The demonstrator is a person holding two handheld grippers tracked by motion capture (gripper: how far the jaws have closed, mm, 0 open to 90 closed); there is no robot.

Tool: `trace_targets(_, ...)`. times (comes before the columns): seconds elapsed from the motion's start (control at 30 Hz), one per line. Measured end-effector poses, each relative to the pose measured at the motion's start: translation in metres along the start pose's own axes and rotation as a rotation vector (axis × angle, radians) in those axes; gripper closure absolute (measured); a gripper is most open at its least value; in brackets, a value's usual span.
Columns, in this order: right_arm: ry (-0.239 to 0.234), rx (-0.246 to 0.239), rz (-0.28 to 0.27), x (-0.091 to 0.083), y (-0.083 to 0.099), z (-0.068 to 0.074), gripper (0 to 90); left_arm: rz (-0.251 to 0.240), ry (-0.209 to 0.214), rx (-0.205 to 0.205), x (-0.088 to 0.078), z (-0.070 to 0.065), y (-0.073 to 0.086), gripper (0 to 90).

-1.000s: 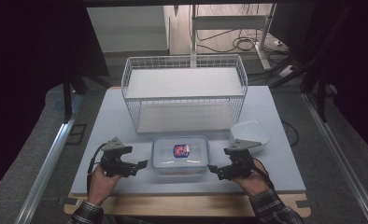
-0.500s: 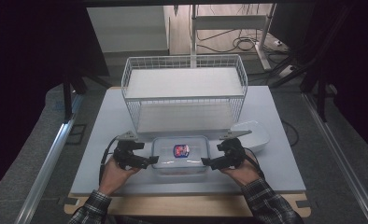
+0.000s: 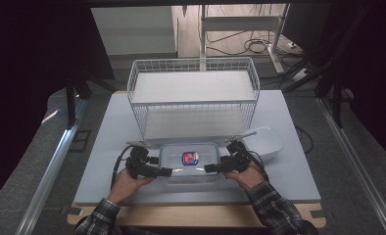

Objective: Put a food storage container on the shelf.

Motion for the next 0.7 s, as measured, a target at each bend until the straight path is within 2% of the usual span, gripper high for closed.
trace_targets(0.03,0.000,0.000,0.000,0.000,0.000,0.000,11.2,0.000,0.000,0.000,0.000,0.000,0.000,11.1)
trace_targets(0.07,0.001,0.006,0.002,-0.001,0.000,0.000,13.4,0.003,-0.010,0.017,-0.003,-0.002,0.000,11.1)
trace_targets(0.13,0.015,0.014,-0.015,-0.010,0.002,0.004,21.6,-0.010,-0.029,0.026,-0.008,-0.006,0.000,20.2)
trace_targets(0.17,0.015,0.014,-0.015,-0.010,0.002,0.004,21.6,-0.010,-0.029,0.026,-0.008,-0.006,0.000,21.6)
trace_targets(0.2,0.020,0.023,-0.029,-0.016,0.003,0.005,27.1,-0.026,-0.038,0.028,-0.011,-0.010,0.000,24.5)
trace_targets(0.23,0.020,0.023,-0.029,-0.016,0.003,0.005,27.1,-0.026,-0.038,0.028,-0.011,-0.010,0.000,27.4)
trace_targets(0.27,0.020,0.034,-0.045,-0.021,0.004,0.005,33.8,-0.054,-0.034,0.018,-0.015,-0.012,0.001,31.4)
trace_targets(0.3,0.020,0.034,-0.045,-0.021,0.004,0.005,33.8,-0.054,-0.034,0.018,-0.015,-0.012,0.001,34.8)
trace_targets(0.33,-0.002,0.067,-0.067,-0.028,0.006,0.005,41.5,-0.088,-0.022,0.003,-0.019,-0.014,0.003,38.7)
trace_targets(0.4,-0.013,0.077,-0.075,-0.030,0.008,0.005,43.8,-0.104,-0.020,-0.004,-0.021,-0.016,0.005,41.8)
trace_targets(0.47,-0.057,0.107,-0.101,-0.036,0.014,0.005,49.7,-0.118,-0.021,-0.002,-0.023,-0.019,0.008,47.1)
trace_targets(0.53,-0.053,0.099,-0.102,-0.038,0.015,0.006,50.0,-0.126,-0.034,-0.006,-0.023,-0.024,0.009,47.8)
trace_targets(0.6,-0.030,0.064,-0.108,-0.043,0.021,0.014,51.9,-0.129,-0.050,-0.003,-0.023,-0.028,0.011,48.2)
trace_targets(0.7,-0.034,0.057,-0.120,-0.045,0.025,0.016,52.7,-0.136,-0.052,0.006,-0.023,-0.029,0.012,47.9)
Point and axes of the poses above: each handheld gripper's, and its own axes: x roughly forward along the jaws, y roughly out of its underside, z roughly to its left, the point moved 6 cm from there along x, roughly forward along the jaws, and after that the axes turned 6 degrees about y, right-handed, at the moved point
